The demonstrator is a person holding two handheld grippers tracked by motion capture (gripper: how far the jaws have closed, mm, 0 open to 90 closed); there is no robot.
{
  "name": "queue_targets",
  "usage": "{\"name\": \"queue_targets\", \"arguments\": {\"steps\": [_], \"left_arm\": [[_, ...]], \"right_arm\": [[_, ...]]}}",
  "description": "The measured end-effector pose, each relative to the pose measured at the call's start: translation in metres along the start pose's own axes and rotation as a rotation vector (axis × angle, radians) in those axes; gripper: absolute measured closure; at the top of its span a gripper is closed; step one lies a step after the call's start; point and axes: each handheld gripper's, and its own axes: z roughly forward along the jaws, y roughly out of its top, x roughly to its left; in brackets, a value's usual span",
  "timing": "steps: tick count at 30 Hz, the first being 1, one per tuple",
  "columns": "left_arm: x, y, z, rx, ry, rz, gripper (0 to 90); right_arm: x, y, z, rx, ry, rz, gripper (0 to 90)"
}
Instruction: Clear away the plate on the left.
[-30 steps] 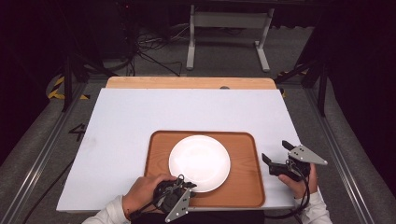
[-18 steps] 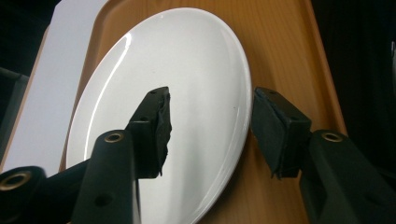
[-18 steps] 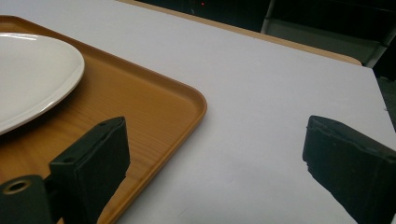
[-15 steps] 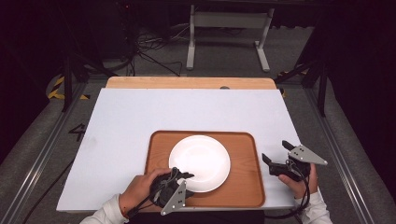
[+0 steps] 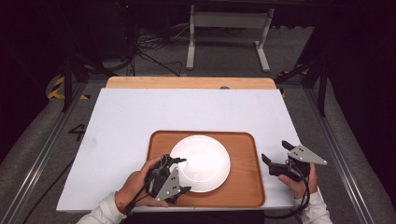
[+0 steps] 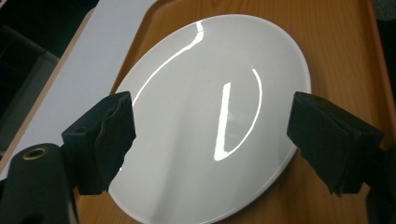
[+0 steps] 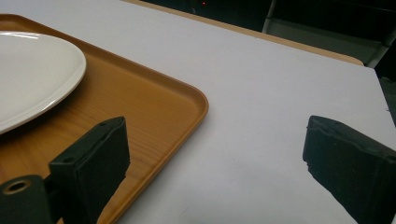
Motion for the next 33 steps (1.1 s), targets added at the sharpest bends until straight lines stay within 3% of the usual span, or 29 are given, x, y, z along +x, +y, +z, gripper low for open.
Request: {"name": "queue_targets", "arguments": {"steps": [9, 23, 33], "left_arm": [[0.013, -0.006, -0.004, -0.026, 0.009, -0.066, 10.7], [0.037, -0.031, -0.009, -0.004, 0.044, -0.190, 8.4], [0.047, -0.042, -0.015, 0.008, 0.073, -0.223, 9.0]], "right_arm": [[0.000, 0.000, 0.000, 0.000, 0.001, -0.001, 7.7], [0.000, 0.000, -0.001, -0.002, 0.001, -0.004, 7.7], [0.000, 0.000, 0.000, -0.002, 0.002, -0.004, 7.8]]}}
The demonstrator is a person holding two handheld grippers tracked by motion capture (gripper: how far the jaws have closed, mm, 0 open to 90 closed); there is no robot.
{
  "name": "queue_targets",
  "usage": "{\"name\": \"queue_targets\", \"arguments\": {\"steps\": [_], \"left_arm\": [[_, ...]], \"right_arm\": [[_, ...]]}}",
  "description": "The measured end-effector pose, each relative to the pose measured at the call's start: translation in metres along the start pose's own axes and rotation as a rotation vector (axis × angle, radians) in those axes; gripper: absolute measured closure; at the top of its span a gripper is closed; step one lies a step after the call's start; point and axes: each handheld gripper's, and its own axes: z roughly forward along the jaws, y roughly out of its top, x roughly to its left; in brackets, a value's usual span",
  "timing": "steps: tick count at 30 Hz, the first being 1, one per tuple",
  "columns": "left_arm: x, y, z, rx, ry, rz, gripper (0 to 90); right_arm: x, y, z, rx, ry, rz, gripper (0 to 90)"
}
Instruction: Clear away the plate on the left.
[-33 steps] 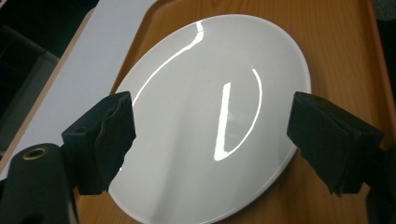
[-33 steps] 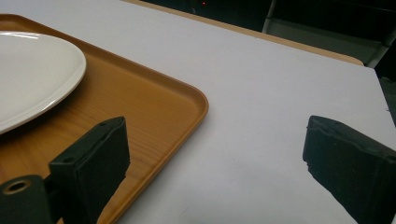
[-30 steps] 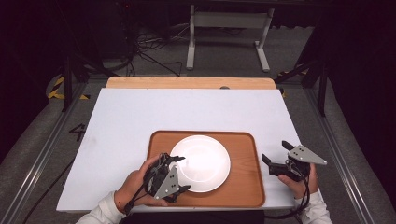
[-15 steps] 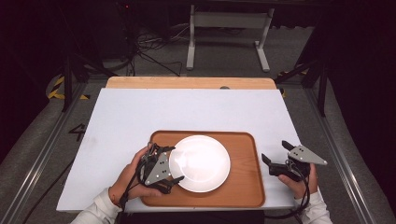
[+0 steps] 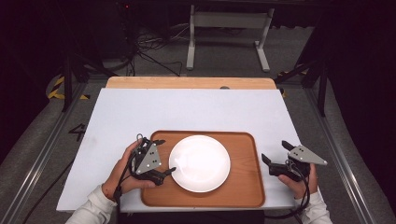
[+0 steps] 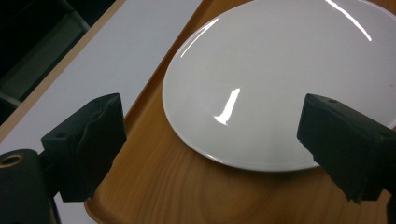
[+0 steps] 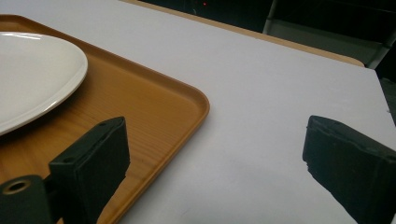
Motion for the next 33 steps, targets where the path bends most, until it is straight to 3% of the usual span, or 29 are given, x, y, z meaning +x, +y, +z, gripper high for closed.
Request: {"name": "queue_targets", "arguments": {"steps": [12, 33], "left_arm": [[0.014, -0.014, -0.010, 0.019, 0.044, -0.049, 9.6], [0.040, -0.058, -0.037, 0.085, 0.134, -0.163, 10.0]], "right_arm": [[0.001, 0.000, 0.000, -0.002, 0.004, -0.001, 7.9], [0.002, 0.000, 0.001, 0.001, 0.003, -0.007, 8.0]]}}
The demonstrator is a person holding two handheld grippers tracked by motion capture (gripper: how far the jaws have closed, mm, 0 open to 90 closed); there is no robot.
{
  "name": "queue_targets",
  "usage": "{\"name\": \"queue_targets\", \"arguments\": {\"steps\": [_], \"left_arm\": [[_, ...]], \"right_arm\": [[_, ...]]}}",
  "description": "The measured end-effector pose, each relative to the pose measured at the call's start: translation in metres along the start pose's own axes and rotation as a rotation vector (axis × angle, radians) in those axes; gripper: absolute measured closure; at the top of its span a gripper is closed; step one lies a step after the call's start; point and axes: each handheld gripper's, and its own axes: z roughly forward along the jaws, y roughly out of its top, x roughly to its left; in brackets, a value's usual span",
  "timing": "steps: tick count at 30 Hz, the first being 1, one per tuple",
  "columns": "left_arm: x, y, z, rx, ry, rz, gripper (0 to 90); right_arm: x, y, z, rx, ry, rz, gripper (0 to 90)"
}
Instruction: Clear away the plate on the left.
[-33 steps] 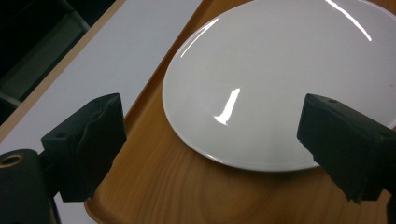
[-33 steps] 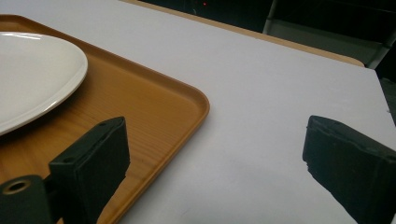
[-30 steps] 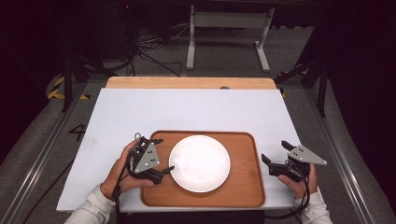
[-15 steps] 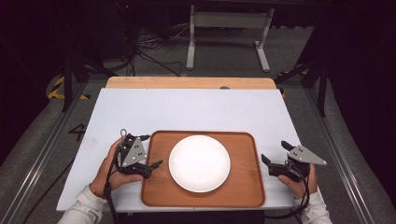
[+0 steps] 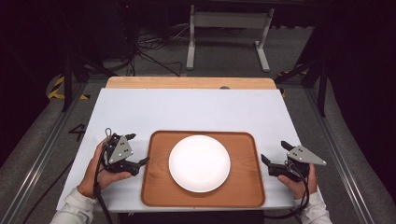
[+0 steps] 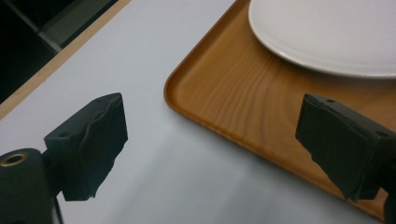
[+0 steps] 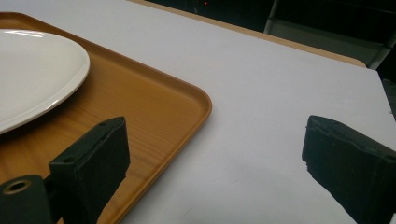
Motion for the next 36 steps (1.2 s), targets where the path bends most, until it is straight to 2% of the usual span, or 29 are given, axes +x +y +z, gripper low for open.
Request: {"name": "queue_targets", "arguments": {"steps": [22, 25, 29, 33, 36], "left_arm": [[0.016, -0.046, -0.024, 0.049, 0.060, -0.111, 10.8], [0.018, -0.053, -0.027, 0.047, 0.066, -0.139, 10.9], [0.020, -0.059, -0.032, 0.045, 0.069, -0.154, 11.1], [0.020, -0.066, -0.036, 0.038, 0.066, -0.192, 11.3], [0.020, -0.069, -0.038, 0.038, 0.072, -0.202, 11.3]], "right_arm": [[0.000, 0.001, 0.003, 0.002, 0.006, -0.007, 8.1], [0.000, 0.001, 0.002, 0.001, 0.004, -0.002, 8.1], [0.000, 0.001, 0.002, 0.003, 0.003, -0.001, 8.1], [-0.001, 0.001, 0.001, 0.000, 0.002, 0.000, 8.1], [-0.001, 0.001, 0.001, 0.000, 0.003, 0.002, 8.2]]}}
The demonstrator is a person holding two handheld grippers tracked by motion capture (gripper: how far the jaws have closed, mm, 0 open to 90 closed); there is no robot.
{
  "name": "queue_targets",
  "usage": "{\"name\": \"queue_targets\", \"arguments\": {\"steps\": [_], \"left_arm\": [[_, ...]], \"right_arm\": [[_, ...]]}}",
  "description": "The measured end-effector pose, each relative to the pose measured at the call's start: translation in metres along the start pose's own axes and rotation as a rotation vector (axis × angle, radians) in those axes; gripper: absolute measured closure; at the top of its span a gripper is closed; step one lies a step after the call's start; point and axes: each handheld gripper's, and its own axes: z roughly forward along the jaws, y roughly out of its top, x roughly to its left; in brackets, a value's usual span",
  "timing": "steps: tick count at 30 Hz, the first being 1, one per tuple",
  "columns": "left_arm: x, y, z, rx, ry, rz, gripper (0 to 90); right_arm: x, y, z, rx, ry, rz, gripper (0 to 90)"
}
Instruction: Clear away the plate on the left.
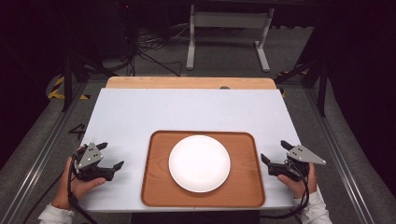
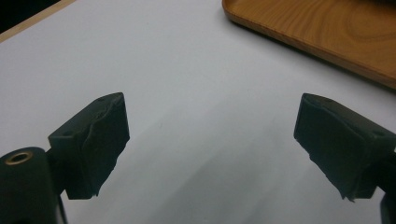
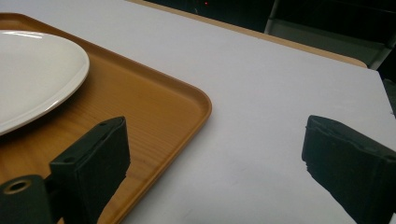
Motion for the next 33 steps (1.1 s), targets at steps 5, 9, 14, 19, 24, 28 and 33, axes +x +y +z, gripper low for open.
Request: {"name": "queue_targets", "arguments": {"steps": [5, 9, 14, 19, 24, 28, 33], "left_arm": [[0.007, -0.009, -0.005, -0.010, 0.000, -0.066, 11.3], [0.011, -0.015, -0.009, -0.033, -0.010, -0.126, 11.3], [0.015, -0.024, -0.015, -0.065, -0.033, -0.209, 11.3], [0.014, -0.022, -0.016, -0.072, -0.035, -0.211, 11.5], [0.007, -0.012, -0.017, -0.075, -0.015, -0.165, 11.6], [0.005, -0.006, -0.019, -0.104, -0.007, -0.139, 11.5], [0.003, -0.005, -0.019, -0.131, 0.012, -0.144, 11.5]], "right_arm": [[-0.001, -0.001, 0.000, 0.000, -0.003, 0.001, 8.2], [-0.002, -0.001, 0.000, -0.001, -0.004, -0.001, 8.1], [-0.003, -0.001, 0.000, -0.001, -0.005, -0.001, 8.2], [-0.003, -0.002, -0.002, 0.000, -0.007, -0.001, 8.2], [-0.002, -0.002, -0.001, -0.002, -0.003, -0.004, 8.2], [-0.001, -0.003, -0.001, 0.007, 0.000, -0.016, 8.2], [0.001, -0.002, -0.004, 0.001, -0.008, -0.017, 8.2]]}}
